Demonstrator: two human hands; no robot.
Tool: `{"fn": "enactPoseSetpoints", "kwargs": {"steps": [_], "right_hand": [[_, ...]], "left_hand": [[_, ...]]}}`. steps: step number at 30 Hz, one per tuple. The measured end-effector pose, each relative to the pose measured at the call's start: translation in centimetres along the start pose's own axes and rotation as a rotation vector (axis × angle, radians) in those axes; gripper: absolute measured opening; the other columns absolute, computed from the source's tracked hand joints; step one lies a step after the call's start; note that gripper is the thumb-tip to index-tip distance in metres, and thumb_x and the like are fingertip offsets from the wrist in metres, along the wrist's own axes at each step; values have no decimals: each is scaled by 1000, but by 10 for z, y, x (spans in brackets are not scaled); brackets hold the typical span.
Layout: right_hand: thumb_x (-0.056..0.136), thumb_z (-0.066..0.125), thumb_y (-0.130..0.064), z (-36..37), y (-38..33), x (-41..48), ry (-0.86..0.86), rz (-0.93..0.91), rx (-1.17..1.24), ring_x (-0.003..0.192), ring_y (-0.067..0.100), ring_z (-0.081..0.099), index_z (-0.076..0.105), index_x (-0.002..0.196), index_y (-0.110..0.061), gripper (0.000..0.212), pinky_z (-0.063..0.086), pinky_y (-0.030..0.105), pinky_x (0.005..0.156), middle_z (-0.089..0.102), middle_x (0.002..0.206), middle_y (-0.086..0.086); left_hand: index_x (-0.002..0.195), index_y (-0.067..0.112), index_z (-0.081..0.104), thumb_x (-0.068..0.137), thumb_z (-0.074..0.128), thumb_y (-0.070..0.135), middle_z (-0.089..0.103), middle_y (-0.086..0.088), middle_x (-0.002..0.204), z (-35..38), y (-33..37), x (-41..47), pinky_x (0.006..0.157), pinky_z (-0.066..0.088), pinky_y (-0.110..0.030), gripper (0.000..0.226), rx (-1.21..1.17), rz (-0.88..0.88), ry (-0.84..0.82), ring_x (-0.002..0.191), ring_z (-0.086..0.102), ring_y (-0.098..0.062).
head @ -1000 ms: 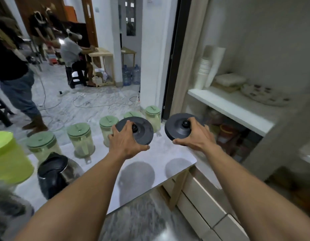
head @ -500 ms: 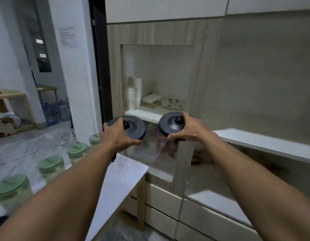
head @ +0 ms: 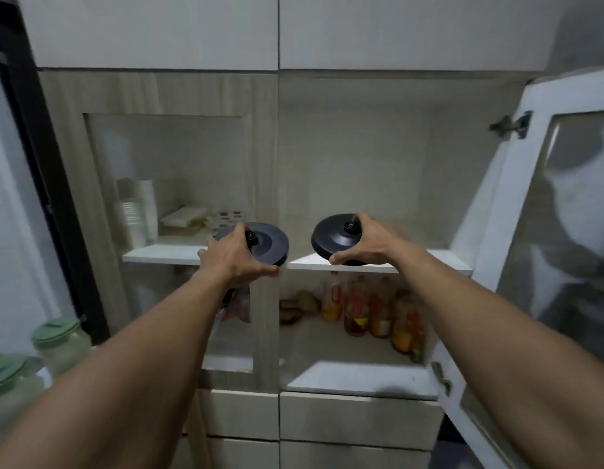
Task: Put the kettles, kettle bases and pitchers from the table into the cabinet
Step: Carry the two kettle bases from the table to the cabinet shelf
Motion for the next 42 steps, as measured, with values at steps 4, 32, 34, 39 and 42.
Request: {"fn": "enactPoseSetpoints", "kwargs": {"steps": [4,32,34,39,42], "right_hand": [[45,78,-79,-17,36,3,27,61,-6,121,31,57,40,142,-28,116,51,47,99,55,143,-1],[48,82,-76,-42,249,195,35,140,32,120,32,57,38,138,-26,112,51,49,101,56,139,1],[49,82,-75,-34,259,212,25,152,42,121,32,56,37,140,-26,113,50,49,101,55,141,0],[40,79,-80,-11,284,259,-6,177,55,124,32,57,36,143,-26,124,52,49,100,55,143,0],[40,77,-81,4,298,288,1,202,25,124,34,56,37,140,-25,121,51,46,99,57,140,2]], "left_hand": [[116,31,39,37,63,87,63,1,123,20,41,21,98,42,-55,100,-3,71,-44,125,44,-38],[127,32,40,41,74,79,58,3,126,173,223,212,96,38,-48,103,-74,111,-88,125,40,-35],[125,32,40,38,73,81,58,5,128,187,227,227,97,40,-49,104,-76,99,-95,125,41,-35],[127,31,40,37,71,83,59,2,126,229,232,271,95,44,-47,109,-59,79,-145,123,40,-35],[133,29,39,38,68,85,60,0,125,254,231,298,93,44,-45,114,-29,70,-144,123,41,-34]]}}
Point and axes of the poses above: each hand's wrist, its own x-axis towards the middle knuckle, its own z-axis out of the palm, y = z × x, the point moved 2 cm from there along x, towards the middle knuckle
